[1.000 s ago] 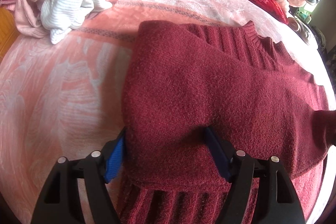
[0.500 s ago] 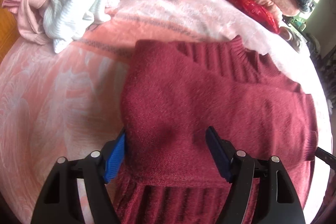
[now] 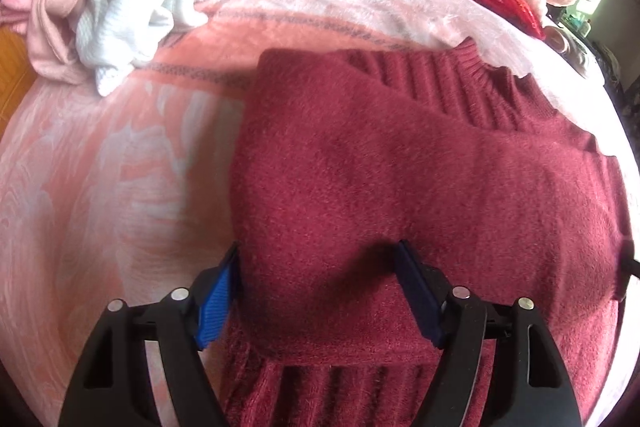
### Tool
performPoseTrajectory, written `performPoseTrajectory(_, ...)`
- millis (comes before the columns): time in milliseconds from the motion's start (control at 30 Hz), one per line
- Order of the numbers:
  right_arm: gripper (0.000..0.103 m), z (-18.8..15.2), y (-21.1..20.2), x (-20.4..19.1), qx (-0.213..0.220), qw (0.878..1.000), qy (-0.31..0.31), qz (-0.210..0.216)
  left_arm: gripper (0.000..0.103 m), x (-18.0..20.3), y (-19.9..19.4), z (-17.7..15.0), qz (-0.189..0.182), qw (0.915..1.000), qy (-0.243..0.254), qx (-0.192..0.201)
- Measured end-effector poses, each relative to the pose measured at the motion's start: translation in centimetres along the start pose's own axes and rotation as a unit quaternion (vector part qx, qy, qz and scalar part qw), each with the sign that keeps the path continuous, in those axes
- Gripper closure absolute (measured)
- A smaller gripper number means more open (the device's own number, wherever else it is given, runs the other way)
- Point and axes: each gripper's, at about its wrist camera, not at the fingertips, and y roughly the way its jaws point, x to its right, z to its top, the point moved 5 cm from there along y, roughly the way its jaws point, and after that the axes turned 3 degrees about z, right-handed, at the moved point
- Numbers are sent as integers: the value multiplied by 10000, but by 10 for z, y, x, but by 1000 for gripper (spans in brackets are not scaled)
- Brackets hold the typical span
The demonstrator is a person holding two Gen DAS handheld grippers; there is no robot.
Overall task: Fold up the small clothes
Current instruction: 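Lay the cuff flat and open the right tool, then move both tools to the sweater's side edge and grasp it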
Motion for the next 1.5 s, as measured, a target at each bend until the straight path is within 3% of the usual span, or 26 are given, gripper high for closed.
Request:
performPoseTrajectory(67, 96, 0, 7, 3, -10, 9999, 138, 32, 20, -5, 7, -2, -120, 9997, -204, -49)
performPoseTrajectory(200, 95, 0, 0, -3, 22, 9998, -55, -185, 19, -6, 6, -3, -59, 9999, -160, -25)
performPoseTrajectory(267, 89, -3, -16, -9, 180, 9990, -173, -373, 23, -6, -8, -4, -61, 9998, -199, -17)
performPoseTrajectory(333, 87, -8, -32, -20, 430, 9971, -385, -487, 23, -1, -33, -5, -301, 9991, -217, 204)
performPoseTrajectory(433, 87, -18, -43, -49, 545, 9959, -684, -219, 22, 21, -61, -11, -590, 9972, -11, 466)
performPoseTrajectory(567, 86, -25, -18, -83, 266, 9944, -1010, -134, 21, 65, -61, -18, -792, 9948, 470, 445)
performPoseTrajectory(733, 87, -29, 18, -75, -20, 9961, -852, -225, 22, 76, -18, -30, -674, 9967, 451, -19)
performPoseTrajectory(967, 91, -36, 34, -54, 107, 9986, -513, 102, 16, 86, -6, -42, -312, 9939, 1007, 319)
performPoseTrajectory(1133, 91, -40, 20, -54, 140, 9986, -497, 73, 17, 82, -14, -43, -326, 9951, 871, 336)
performPoseTrajectory(1267, 82, -52, 1, -77, 340, 9954, -897, 68, 17, 80, -38, -56, -472, 9945, 799, 478)
performPoseTrajectory(1500, 83, -55, 35, -97, 0, 9956, -942, 5, 14, 83, -20, -60, -240, 9953, 825, 444)
